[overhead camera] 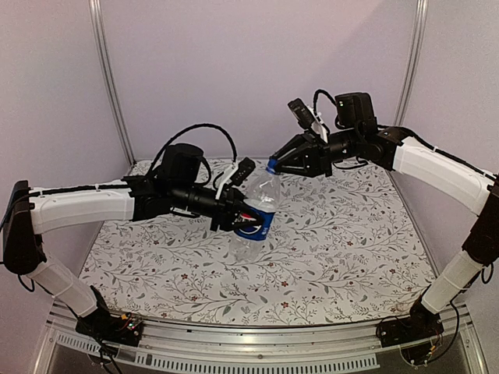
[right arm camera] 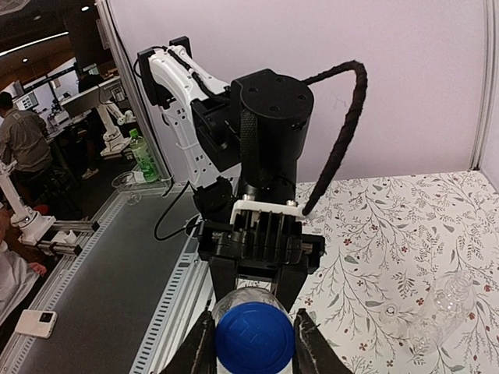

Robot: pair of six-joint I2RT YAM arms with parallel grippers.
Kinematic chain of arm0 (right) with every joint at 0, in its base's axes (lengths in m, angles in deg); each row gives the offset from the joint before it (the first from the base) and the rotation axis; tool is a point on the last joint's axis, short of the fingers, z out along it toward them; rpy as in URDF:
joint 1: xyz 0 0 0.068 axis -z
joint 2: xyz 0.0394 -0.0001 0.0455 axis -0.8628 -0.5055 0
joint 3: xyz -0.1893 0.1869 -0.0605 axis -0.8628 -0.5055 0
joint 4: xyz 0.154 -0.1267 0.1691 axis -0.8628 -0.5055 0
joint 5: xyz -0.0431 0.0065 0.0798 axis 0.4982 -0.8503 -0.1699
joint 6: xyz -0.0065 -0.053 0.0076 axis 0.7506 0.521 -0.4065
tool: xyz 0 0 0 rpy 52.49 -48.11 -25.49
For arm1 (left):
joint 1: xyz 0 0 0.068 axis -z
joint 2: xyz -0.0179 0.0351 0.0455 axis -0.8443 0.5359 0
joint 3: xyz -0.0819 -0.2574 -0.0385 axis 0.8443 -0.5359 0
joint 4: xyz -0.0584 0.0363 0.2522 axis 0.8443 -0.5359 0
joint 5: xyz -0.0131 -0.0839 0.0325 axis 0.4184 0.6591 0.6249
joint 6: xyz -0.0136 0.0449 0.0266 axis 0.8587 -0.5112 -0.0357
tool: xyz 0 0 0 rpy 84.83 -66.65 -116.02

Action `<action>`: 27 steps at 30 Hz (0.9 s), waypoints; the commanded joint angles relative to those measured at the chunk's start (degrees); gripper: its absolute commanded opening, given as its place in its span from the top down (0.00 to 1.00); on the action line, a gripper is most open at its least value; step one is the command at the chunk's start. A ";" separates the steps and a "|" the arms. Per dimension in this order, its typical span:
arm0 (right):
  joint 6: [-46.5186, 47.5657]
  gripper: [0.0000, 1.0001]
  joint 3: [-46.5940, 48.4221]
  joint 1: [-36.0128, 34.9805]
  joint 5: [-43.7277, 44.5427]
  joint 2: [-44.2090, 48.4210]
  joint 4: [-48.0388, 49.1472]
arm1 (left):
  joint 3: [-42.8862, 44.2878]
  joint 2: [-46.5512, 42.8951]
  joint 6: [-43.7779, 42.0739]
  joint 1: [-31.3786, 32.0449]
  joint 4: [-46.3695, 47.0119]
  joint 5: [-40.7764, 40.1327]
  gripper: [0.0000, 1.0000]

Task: Unscrew the bottle caps

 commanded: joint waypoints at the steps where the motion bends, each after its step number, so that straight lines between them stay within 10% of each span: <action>1: -1.00 0.65 -0.70 1.29 2.41 0.81 0.91 | 0.58 -1.74 0.78 -1.30 2.49 -1.36 0.73; 12: -7.49 0.04 -0.67 1.29 10.08 1.50 3.49 | 1.08 -0.59 0.20 -1.33 1.49 -10.70 0.75; 27: -23.59 0.01 4.11 -4.35 42.35 3.79 6.90 | -4.46 2.83 1.18 2.27 21.87 -31.03 0.72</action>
